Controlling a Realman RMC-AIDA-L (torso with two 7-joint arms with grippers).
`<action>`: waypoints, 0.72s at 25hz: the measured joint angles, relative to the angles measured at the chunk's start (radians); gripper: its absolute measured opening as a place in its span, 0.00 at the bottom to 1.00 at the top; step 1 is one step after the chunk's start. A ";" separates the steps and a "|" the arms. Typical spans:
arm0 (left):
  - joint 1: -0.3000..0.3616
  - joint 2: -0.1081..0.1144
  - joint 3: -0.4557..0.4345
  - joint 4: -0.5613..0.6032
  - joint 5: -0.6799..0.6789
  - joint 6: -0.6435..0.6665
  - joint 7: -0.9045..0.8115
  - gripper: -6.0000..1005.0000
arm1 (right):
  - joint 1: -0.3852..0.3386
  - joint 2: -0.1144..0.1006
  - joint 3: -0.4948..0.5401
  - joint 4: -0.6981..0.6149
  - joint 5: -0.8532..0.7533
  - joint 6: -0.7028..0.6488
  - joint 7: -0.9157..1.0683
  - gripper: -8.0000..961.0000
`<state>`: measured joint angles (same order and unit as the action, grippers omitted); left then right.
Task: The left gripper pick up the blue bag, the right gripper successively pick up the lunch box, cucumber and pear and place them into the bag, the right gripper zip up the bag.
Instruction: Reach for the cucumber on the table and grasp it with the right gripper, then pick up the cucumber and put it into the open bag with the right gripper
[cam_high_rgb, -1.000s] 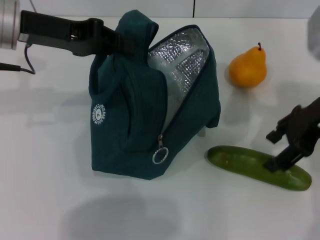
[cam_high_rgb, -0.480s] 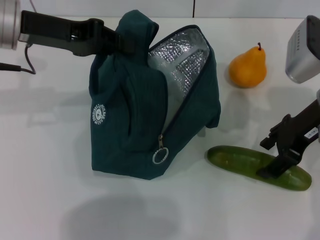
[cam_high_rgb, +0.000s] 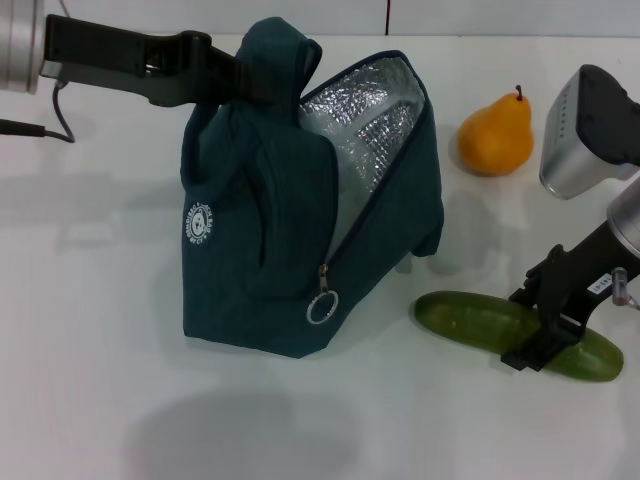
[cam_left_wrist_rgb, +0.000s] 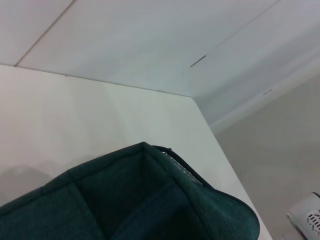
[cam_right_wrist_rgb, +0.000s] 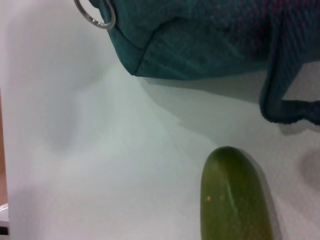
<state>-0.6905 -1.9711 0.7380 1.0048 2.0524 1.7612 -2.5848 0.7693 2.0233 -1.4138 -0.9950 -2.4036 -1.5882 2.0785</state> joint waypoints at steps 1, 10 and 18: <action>0.000 0.000 0.000 0.000 0.000 0.000 0.000 0.05 | 0.000 0.000 -0.003 0.000 0.000 0.003 0.000 0.81; 0.001 0.000 0.000 0.000 0.000 0.000 0.002 0.05 | -0.012 -0.001 -0.040 -0.013 0.004 0.007 -0.014 0.76; 0.004 0.006 0.000 0.000 0.000 0.000 0.002 0.05 | -0.018 -0.010 -0.001 -0.041 0.092 -0.090 -0.069 0.58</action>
<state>-0.6861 -1.9654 0.7378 1.0048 2.0524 1.7610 -2.5831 0.7512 2.0128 -1.4149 -1.0360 -2.3111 -1.6782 2.0094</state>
